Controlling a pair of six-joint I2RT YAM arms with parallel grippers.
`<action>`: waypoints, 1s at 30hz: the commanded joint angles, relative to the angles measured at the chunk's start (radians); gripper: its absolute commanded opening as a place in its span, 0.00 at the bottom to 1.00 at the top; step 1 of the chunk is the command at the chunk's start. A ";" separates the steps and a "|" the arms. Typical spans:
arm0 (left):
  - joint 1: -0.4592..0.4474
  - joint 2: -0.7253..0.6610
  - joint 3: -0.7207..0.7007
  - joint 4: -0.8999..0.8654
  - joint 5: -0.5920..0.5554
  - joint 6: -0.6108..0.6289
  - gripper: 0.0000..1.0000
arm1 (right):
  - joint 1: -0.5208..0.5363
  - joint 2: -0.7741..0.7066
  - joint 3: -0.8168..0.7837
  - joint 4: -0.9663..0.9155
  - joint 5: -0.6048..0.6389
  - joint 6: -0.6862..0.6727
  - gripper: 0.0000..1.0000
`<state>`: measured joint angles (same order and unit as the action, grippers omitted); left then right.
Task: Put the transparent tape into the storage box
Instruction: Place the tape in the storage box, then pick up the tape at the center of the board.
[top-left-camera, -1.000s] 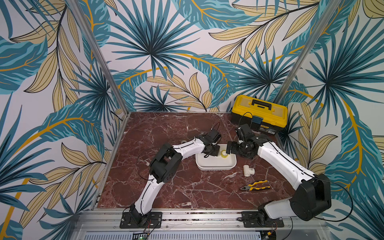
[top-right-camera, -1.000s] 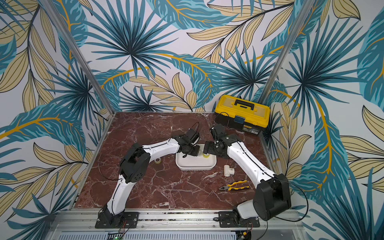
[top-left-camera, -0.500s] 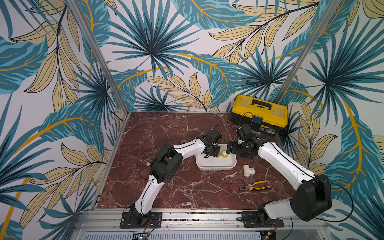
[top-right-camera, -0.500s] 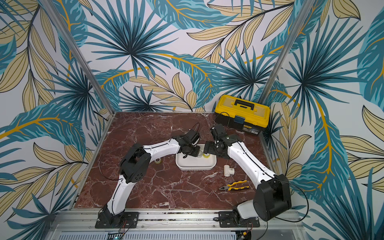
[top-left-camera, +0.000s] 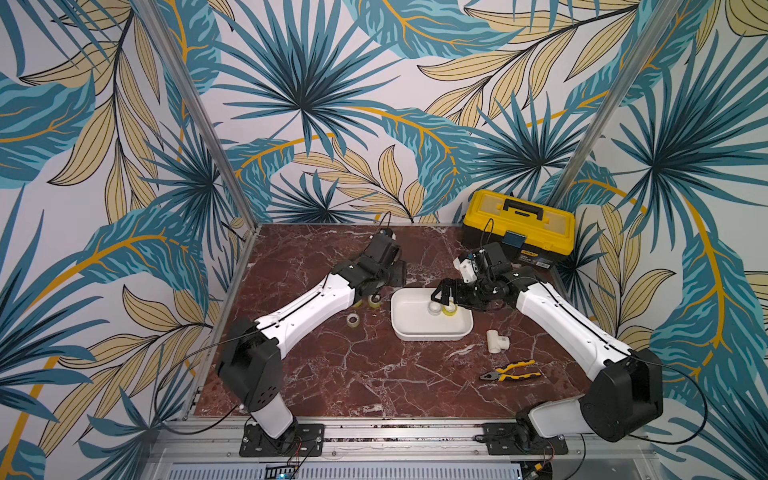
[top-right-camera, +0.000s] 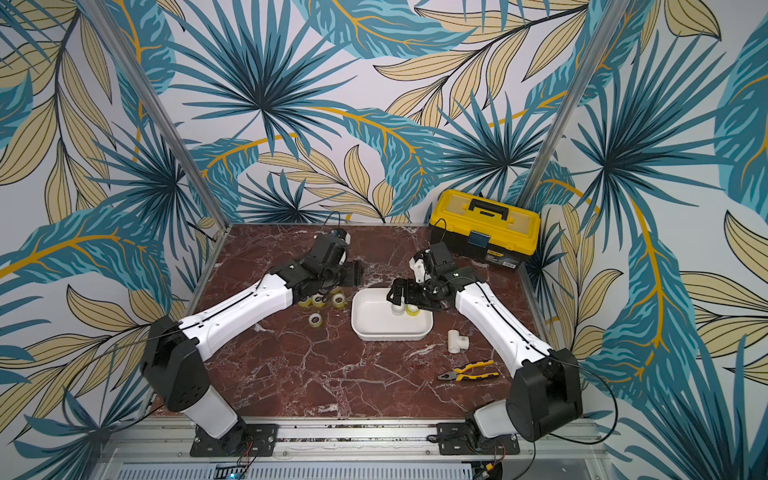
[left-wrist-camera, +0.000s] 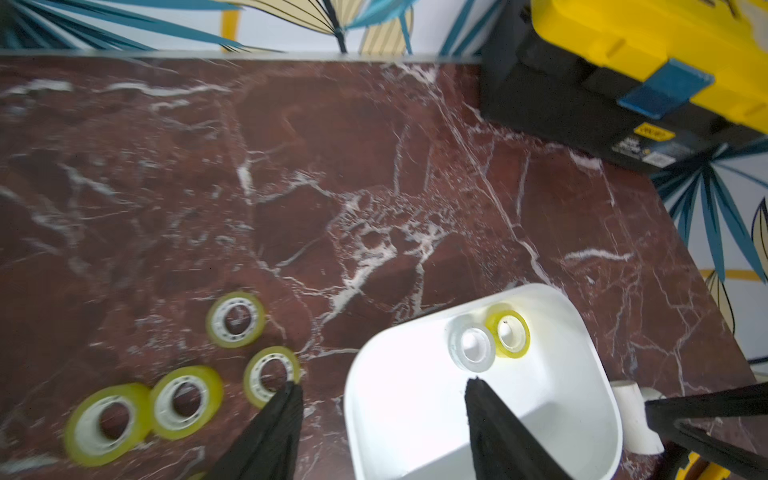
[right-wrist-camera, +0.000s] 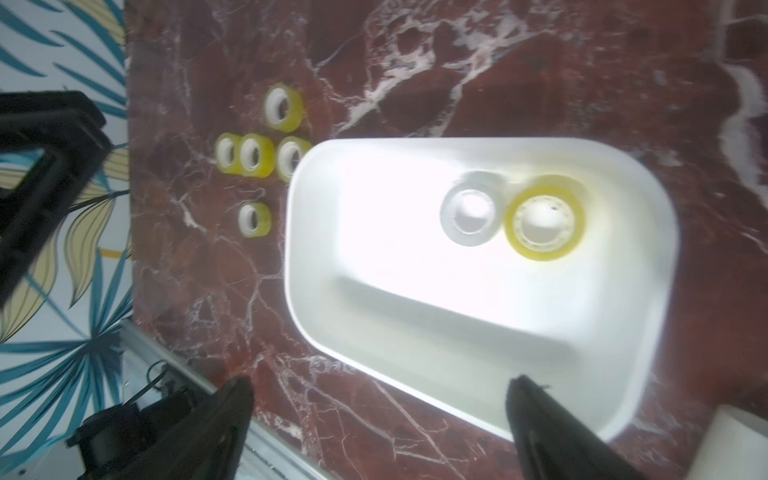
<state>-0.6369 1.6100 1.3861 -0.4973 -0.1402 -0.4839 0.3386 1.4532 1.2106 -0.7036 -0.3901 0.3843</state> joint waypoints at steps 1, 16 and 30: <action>0.045 -0.063 -0.099 -0.075 -0.052 -0.027 0.67 | 0.017 0.038 0.033 0.042 -0.144 -0.059 1.00; 0.324 -0.036 -0.348 0.100 0.090 -0.090 0.67 | 0.161 0.189 0.149 0.022 -0.054 -0.122 1.00; 0.427 0.127 -0.323 0.185 0.141 -0.117 0.65 | 0.168 0.199 0.208 0.003 0.058 -0.104 1.00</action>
<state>-0.2138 1.7542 1.0370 -0.3378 -0.0025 -0.5968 0.4995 1.6398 1.3956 -0.6842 -0.3553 0.2802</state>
